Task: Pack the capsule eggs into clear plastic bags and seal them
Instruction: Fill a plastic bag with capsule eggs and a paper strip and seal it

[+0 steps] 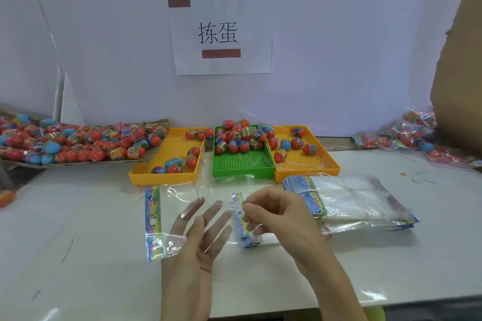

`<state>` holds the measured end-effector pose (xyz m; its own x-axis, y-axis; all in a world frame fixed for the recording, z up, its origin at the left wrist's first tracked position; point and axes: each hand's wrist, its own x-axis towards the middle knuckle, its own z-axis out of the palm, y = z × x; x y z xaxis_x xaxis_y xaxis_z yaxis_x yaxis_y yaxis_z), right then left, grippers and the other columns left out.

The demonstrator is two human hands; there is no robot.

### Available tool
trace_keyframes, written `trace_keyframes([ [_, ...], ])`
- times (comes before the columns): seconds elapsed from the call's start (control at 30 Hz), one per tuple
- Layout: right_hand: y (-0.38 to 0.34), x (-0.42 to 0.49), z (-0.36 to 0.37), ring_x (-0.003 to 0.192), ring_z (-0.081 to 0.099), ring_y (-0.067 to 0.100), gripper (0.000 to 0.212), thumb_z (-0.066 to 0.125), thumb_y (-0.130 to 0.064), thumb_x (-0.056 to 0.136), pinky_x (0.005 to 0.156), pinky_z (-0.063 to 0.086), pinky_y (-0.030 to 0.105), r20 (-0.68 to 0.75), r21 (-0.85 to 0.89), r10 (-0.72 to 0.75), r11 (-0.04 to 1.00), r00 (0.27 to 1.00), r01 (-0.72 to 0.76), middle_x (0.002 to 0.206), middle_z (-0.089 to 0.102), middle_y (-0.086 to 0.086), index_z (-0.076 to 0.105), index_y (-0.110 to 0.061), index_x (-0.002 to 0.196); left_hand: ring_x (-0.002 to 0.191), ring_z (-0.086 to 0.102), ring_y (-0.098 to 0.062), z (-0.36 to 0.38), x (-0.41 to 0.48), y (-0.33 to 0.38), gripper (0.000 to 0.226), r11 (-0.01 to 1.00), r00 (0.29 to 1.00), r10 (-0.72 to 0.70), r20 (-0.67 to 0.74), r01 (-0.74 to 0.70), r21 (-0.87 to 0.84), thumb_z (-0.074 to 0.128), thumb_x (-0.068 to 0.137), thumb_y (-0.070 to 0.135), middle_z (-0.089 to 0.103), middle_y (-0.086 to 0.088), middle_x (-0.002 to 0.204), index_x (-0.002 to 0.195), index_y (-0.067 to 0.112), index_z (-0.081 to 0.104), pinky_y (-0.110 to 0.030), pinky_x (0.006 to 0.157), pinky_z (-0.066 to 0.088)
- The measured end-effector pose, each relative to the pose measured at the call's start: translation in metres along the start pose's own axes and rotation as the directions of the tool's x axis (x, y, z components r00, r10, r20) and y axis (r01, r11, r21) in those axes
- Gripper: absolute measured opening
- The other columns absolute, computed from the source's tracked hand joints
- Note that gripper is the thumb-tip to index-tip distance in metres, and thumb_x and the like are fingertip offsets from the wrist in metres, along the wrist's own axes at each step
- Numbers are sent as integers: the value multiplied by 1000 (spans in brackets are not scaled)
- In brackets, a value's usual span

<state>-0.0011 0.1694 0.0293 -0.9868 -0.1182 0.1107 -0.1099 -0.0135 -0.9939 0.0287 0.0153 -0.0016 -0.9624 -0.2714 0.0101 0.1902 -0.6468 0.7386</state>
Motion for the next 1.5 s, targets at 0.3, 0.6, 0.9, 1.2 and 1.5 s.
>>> trace_keyframes([
  [0.3,1,0,-19,57,65,11,18,73,-4,87,58,51,21,-264,-122,-149,985,953,120,69,72,2,76,-20,82,96,76,-25,-1,-2,1,27,999,997,32,-75,-31,4,42,104,8,77,-10,109,116,16,65,-25,64,61],
  [0.6,-7,-5,-23,135,20,-20,61,62,-16,98,103,21,8,-199,-474,-260,870,945,140,156,21,-33,42,-48,146,94,77,-24,1,-2,3,28,999,993,25,-116,-27,-17,41,105,7,77,-10,108,115,16,65,-26,63,61],
  [0.9,0,-3,9,80,70,6,17,66,-27,96,78,57,30,15,-151,74,986,997,-71,97,74,-2,68,-29,112,87,77,-21,-1,-2,4,26,998,994,3,-105,-9,-58,45,103,9,78,-8,107,114,18,66,-24,60,60],
  [1.2,4,-3,22,67,65,11,13,64,-4,94,63,52,22,74,17,12,1000,997,-14,78,72,2,74,-12,96,97,76,-26,-2,-2,1,27,998,998,29,-52,-27,49,48,101,13,77,-8,112,117,22,68,-25,61,60],
  [1.5,6,-2,15,54,57,11,12,77,-12,87,58,50,21,17,-19,5,1000,1000,-5,69,67,4,70,-11,77,97,76,-28,3,-7,1,33,989,998,56,17,-57,135,58,86,25,77,-7,112,117,24,69,-29,59,60],
])
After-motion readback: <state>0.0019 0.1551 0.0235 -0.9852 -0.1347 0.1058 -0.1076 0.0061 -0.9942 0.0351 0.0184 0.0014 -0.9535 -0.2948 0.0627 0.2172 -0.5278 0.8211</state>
